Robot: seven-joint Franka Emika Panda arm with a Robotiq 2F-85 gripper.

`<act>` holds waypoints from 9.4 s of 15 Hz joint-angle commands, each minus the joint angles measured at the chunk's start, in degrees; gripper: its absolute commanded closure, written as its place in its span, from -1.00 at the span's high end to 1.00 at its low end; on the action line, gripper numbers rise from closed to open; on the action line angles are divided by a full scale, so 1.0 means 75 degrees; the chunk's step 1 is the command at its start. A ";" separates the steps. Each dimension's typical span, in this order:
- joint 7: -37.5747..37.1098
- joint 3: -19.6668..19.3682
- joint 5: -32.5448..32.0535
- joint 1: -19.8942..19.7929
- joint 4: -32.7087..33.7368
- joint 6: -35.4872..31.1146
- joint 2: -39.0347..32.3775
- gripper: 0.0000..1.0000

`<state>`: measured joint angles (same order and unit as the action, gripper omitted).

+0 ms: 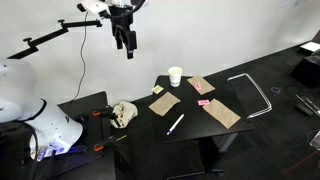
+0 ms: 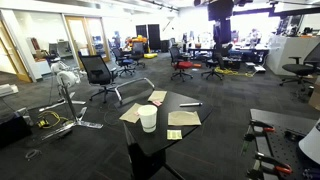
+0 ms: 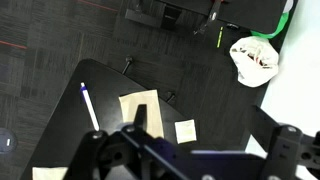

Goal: Put the pen inside the white cup

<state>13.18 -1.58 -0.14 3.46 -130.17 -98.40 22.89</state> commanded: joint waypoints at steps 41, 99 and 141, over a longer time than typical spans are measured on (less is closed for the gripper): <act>0.2875 -0.1456 -0.1371 -0.1436 -0.1660 -0.5674 -0.2809 1.00; 0.2856 -0.0374 -0.0963 -0.2006 0.0882 -0.7540 -0.6840 -0.29; 0.1129 0.0250 -0.0419 -0.0886 0.3295 -0.2922 -0.4808 -0.76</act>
<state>21.65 0.28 -3.27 -3.17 -105.59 -120.49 -13.17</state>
